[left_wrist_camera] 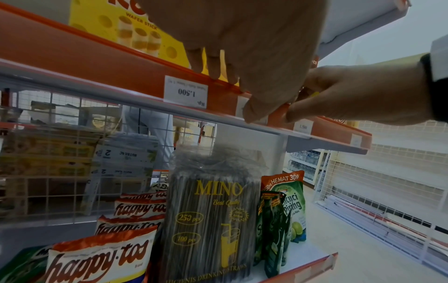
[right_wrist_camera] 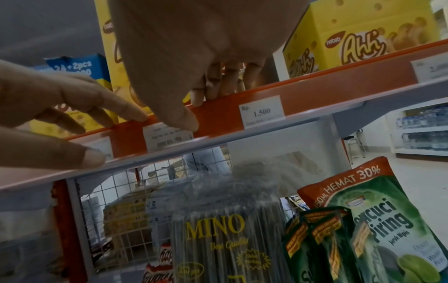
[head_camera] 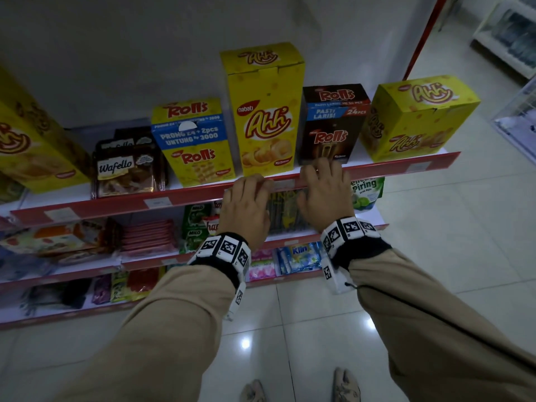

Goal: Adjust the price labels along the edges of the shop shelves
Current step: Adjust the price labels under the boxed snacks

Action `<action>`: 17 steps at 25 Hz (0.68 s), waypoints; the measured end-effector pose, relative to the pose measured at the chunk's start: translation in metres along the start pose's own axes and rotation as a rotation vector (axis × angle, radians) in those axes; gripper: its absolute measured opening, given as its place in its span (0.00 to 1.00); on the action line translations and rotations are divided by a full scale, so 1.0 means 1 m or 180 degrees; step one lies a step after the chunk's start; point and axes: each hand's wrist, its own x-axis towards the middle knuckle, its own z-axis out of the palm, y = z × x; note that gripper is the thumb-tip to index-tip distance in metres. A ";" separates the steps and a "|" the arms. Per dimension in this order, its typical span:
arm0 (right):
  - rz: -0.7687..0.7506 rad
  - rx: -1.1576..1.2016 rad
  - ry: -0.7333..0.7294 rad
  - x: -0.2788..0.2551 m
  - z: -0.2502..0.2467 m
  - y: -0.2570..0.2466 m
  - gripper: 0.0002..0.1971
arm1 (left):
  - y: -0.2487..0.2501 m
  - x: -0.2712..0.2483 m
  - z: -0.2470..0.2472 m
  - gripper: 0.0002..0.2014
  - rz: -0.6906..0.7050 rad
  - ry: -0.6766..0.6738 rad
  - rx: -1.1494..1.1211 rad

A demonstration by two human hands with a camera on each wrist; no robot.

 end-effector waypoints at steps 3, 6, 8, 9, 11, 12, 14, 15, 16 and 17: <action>-0.0123 0.0071 -0.0023 0.004 -0.001 0.000 0.16 | -0.002 0.000 0.000 0.29 0.0036 0.0020 0.0031; -0.0244 0.0199 0.0071 0.004 0.000 0.000 0.15 | -0.003 0.004 0.000 0.28 0.0031 0.0000 0.0023; -0.0453 0.0359 0.0181 0.005 0.002 -0.005 0.15 | -0.004 0.009 -0.001 0.27 0.0041 -0.0039 0.0019; -0.0568 0.0457 0.0221 0.004 0.004 -0.009 0.15 | -0.005 0.012 -0.002 0.27 0.0056 -0.0068 0.0022; -0.0684 0.0612 0.0278 0.003 0.009 -0.014 0.15 | -0.006 0.015 -0.002 0.27 0.0092 -0.0139 0.0037; -0.0686 0.0655 0.0298 0.001 0.011 -0.015 0.15 | -0.007 0.015 -0.002 0.27 0.0112 -0.0162 0.0027; -0.0670 0.0689 0.0346 -0.004 0.015 -0.015 0.15 | -0.009 0.014 0.000 0.28 0.0168 -0.0166 -0.0005; -0.0683 0.0685 0.0360 -0.005 0.016 -0.014 0.16 | -0.009 0.013 0.000 0.28 0.0198 -0.0149 -0.0007; -0.0702 0.0666 0.0359 -0.005 0.016 -0.013 0.16 | -0.010 0.012 0.001 0.28 0.0225 -0.0124 -0.0005; -0.0716 0.0634 0.0339 -0.005 0.016 -0.013 0.16 | -0.010 0.011 0.002 0.29 0.0242 -0.0095 -0.0014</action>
